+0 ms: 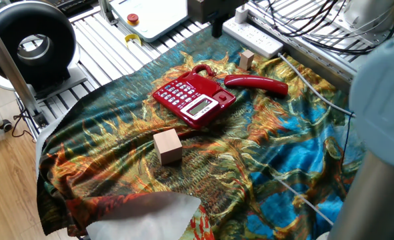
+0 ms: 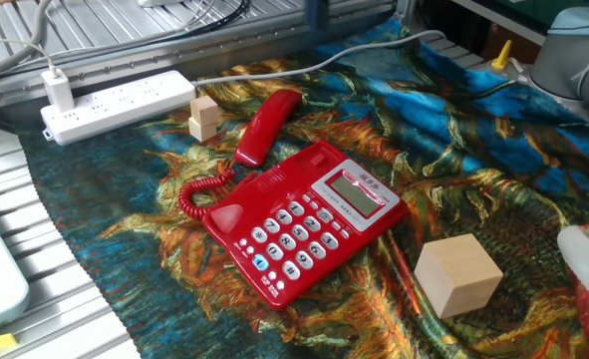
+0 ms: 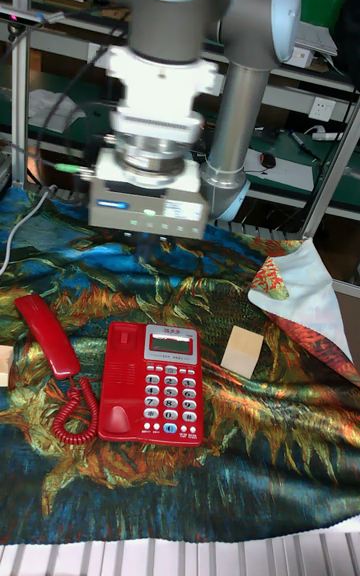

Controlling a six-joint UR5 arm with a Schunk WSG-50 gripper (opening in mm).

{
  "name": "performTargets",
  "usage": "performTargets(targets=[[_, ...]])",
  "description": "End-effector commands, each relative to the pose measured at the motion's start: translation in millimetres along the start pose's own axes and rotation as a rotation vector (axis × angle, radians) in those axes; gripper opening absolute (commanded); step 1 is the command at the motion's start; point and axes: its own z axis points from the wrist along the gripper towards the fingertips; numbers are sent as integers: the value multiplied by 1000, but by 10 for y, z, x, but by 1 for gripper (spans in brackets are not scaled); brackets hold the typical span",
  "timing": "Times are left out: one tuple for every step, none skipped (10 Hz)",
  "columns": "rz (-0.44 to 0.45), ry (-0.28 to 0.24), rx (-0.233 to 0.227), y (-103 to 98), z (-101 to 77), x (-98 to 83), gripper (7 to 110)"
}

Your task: Place the handset of the telephone on the corresponding phone cradle

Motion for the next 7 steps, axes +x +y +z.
performTargets(targets=[[-89, -5, -16, -524, -39, 49, 7], [-112, -17, 7, -678, -18, 71, 7], [-123, -26, 5, -695, 23, 73, 7], [-113, -23, -8, -648, 49, 69, 7], [-104, -14, -9, -616, 51, 58, 7], [-96, -3, -11, -569, 37, 46, 7], [-91, 4, -20, -549, 37, 65, 7]])
